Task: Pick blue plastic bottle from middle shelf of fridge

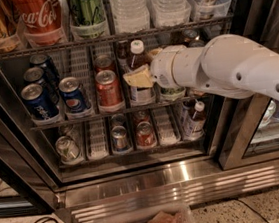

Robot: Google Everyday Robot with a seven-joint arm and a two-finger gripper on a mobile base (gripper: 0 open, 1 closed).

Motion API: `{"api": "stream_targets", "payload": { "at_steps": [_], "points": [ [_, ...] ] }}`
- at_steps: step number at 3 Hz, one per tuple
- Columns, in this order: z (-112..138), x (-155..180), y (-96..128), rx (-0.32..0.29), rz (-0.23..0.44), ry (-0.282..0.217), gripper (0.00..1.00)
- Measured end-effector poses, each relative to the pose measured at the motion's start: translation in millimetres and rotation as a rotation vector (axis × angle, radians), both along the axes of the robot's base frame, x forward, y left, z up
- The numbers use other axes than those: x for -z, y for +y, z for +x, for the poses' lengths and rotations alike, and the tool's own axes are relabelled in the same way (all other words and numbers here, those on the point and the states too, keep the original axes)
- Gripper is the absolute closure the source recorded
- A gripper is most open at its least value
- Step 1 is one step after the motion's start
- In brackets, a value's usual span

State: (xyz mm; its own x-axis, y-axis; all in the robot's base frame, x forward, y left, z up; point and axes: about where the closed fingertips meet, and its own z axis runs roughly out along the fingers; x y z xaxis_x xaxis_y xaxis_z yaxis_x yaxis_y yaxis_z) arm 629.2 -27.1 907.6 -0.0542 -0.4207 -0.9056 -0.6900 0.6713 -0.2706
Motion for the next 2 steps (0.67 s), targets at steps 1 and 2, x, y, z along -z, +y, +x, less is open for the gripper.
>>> {"api": "stream_targets", "payload": {
  "at_steps": [1,2],
  "points": [
    [-2.3,-6.5,1.0,-0.005,0.000,-0.013,1.00],
    [-6.3,-12.9,1.1,-0.009,-0.001,-0.025,1.00]
  ]
}}
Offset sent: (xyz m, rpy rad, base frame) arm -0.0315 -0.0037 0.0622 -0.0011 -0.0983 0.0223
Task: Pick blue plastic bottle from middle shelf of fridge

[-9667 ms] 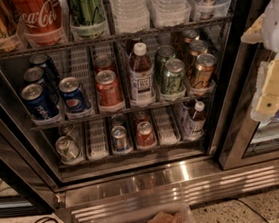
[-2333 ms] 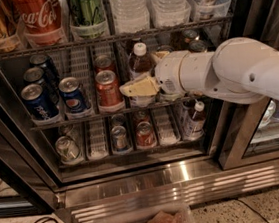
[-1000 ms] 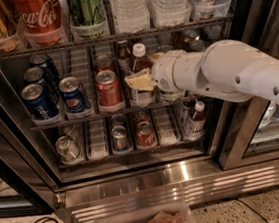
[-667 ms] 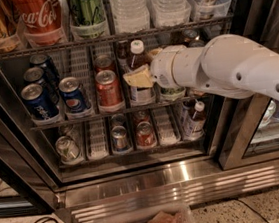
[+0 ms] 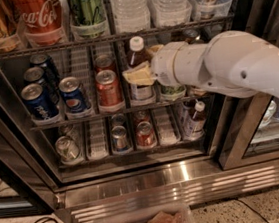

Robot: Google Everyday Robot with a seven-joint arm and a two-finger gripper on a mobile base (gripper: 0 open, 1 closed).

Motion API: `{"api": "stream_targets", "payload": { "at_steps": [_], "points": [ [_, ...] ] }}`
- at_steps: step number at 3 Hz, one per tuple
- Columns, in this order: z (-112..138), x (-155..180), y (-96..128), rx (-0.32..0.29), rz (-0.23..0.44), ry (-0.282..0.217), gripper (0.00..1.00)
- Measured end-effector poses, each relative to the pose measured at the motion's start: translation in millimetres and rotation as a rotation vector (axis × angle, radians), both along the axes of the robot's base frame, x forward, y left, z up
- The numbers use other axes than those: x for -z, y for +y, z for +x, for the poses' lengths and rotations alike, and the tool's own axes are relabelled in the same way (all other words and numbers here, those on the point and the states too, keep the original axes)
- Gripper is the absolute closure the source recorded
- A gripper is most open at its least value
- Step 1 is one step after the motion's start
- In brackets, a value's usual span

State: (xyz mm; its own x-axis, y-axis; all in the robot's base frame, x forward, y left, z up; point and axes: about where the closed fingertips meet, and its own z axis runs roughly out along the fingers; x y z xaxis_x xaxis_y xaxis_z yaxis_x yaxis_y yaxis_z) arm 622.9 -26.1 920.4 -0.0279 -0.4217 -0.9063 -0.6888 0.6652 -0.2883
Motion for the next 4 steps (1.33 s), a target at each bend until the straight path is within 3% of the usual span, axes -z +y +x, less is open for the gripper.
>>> {"api": "stream_targets", "payload": {
  "at_steps": [2,4],
  "points": [
    [-21,-23,-4,-0.006,-0.004,-0.035,1.00],
    [-29,-26,7,-0.037,0.014,-0.041,1.00]
  ]
}}
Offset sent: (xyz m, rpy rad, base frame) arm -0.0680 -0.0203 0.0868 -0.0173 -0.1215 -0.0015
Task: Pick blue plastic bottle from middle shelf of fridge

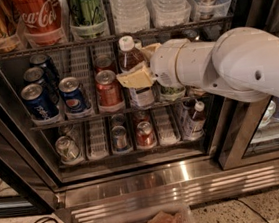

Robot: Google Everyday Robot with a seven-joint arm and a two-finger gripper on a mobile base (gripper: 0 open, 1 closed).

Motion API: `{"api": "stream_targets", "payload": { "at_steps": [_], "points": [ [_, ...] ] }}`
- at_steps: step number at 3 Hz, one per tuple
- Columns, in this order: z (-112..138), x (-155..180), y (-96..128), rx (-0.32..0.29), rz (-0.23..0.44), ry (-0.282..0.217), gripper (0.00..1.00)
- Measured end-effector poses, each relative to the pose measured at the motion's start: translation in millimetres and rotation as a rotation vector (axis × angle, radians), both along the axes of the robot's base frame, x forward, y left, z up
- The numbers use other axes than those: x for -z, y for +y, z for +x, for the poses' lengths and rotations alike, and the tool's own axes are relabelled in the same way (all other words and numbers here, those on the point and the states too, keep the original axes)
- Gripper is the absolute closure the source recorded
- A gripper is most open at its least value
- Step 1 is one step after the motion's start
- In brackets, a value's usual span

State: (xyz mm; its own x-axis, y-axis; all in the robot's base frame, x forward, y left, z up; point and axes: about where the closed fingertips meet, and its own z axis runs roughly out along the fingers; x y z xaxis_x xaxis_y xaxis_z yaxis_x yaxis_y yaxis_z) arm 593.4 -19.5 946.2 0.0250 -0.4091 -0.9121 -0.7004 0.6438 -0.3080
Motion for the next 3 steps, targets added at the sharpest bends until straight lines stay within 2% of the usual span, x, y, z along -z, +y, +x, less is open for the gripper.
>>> {"api": "stream_targets", "payload": {
  "at_steps": [3],
  "points": [
    [-39,-11,41,-0.106,0.063,0.013,1.00]
  ]
}}
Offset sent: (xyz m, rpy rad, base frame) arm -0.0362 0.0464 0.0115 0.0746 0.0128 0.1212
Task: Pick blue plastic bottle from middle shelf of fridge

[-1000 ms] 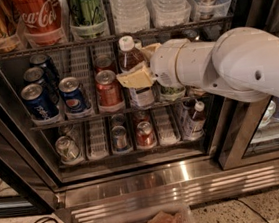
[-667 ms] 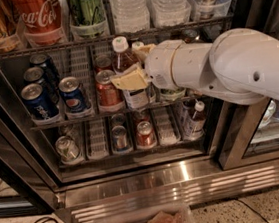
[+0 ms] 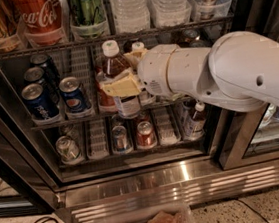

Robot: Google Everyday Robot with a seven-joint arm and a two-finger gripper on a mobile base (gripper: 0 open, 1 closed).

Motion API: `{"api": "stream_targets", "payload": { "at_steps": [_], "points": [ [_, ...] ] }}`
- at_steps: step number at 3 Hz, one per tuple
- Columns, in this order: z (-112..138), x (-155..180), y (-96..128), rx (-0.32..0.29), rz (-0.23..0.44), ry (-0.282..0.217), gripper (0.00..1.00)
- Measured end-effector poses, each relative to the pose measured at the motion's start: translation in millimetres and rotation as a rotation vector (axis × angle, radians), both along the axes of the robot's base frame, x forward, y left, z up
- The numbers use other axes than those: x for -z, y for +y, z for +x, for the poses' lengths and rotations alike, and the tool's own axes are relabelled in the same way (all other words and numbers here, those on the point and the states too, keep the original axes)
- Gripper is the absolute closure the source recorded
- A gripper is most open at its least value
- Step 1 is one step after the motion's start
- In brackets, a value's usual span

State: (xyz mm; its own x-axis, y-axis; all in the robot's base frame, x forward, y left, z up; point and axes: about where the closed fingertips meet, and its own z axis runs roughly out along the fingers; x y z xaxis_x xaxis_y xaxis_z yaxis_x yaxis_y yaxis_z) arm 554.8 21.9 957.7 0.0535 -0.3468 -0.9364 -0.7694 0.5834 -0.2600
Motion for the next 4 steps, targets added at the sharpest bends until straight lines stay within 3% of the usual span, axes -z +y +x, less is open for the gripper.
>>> {"api": "stream_targets", "payload": {
  "at_steps": [1,3,4],
  "points": [
    [-42,-12,8,-0.034,0.025,0.015,1.00],
    [-48,-9,3,-0.050,0.032,0.030,1.00],
    [-61,-6,-3,-0.070,0.048,0.061,1.00]
  ]
}}
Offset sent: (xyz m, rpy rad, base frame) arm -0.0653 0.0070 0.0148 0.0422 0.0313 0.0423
